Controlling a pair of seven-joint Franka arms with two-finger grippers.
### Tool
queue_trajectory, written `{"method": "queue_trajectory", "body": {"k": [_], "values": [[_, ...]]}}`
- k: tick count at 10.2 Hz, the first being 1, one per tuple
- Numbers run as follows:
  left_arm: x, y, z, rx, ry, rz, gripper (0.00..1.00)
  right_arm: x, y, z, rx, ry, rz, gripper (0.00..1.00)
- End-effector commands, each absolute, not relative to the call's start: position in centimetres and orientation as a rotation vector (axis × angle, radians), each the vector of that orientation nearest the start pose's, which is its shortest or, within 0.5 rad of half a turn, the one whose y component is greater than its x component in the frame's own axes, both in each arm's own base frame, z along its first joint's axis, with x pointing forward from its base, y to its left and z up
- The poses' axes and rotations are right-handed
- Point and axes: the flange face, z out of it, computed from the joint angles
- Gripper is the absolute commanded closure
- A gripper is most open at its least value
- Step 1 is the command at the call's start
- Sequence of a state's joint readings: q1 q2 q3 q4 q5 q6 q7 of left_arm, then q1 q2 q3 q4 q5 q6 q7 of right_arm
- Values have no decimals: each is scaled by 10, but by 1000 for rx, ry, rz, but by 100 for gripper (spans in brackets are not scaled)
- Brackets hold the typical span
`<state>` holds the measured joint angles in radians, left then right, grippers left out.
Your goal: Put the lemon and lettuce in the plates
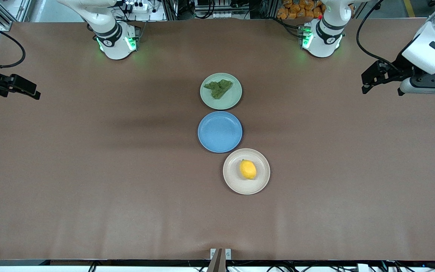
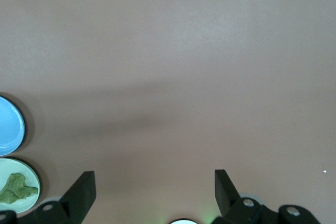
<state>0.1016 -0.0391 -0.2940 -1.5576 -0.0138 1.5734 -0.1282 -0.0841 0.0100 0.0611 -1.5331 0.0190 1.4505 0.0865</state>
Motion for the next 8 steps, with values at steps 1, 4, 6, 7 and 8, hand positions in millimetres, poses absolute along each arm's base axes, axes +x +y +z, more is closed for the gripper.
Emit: {"method": "queue_trajectory", "body": {"k": [1, 4, 6, 7, 8], "values": [[532, -108, 656, -3157, 115, -72, 0, 543, -13, 628, -3106, 170, 159, 0], [533, -102, 656, -3159, 108, -72, 0, 544, -13, 628, -3106, 170, 152, 0], [533, -99, 657, -3160, 99, -74, 0, 545, -14, 628, -3106, 171, 147, 0], [533, -99, 657, -3162, 99, -73, 0, 546, -14, 627, -3106, 171, 149, 0], [533, -99, 657, -3160, 99, -74, 0, 546, -14, 627, -3106, 171, 149, 0]]}}
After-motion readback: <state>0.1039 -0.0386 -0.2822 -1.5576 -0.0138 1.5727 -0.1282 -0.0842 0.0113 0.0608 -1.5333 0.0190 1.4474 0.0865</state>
